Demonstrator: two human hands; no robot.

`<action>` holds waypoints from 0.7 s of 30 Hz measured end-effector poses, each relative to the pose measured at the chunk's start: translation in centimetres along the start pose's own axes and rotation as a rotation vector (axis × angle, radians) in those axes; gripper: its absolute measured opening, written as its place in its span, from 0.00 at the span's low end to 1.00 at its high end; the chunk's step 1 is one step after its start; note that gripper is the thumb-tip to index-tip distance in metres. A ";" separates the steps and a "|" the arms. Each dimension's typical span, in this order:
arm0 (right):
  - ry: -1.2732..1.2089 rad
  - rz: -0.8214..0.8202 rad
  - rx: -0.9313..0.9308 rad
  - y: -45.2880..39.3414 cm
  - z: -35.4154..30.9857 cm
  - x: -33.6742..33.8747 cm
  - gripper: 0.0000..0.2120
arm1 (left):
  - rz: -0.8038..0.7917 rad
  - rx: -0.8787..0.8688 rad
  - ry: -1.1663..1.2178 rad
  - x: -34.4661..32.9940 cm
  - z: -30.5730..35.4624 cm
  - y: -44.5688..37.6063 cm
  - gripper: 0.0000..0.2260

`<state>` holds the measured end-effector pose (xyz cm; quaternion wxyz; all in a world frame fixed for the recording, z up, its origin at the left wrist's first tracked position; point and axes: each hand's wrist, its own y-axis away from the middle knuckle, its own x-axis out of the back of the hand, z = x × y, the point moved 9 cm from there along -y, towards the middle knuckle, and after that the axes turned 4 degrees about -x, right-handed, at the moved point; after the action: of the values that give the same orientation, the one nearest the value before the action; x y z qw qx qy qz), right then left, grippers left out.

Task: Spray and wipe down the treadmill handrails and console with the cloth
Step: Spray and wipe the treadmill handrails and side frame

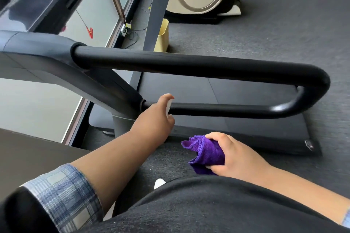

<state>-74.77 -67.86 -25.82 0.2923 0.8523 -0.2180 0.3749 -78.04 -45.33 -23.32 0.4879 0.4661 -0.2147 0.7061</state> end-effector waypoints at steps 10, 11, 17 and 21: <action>-0.078 0.054 -0.100 5.1 7.8 3.6 0.41 | -0.054 -0.215 -0.025 -6.4 14.0 -1.5 0.19; -0.086 0.059 -0.106 5.5 8.5 4.0 0.41 | -0.055 -0.212 -0.033 -6.8 14.7 -1.6 0.19; -0.099 0.085 -0.089 7.4 10.8 6.3 0.38 | -0.017 -0.123 0.000 -7.3 16.1 -0.8 0.20; -0.138 0.128 -0.026 7.2 10.0 8.3 0.36 | 0.073 0.028 0.125 -6.1 14.2 1.4 0.24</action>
<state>-68.76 -81.02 -22.56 0.2631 0.8567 -0.2964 0.3303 -72.37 -59.65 -21.66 0.4679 0.4196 -0.1905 0.7541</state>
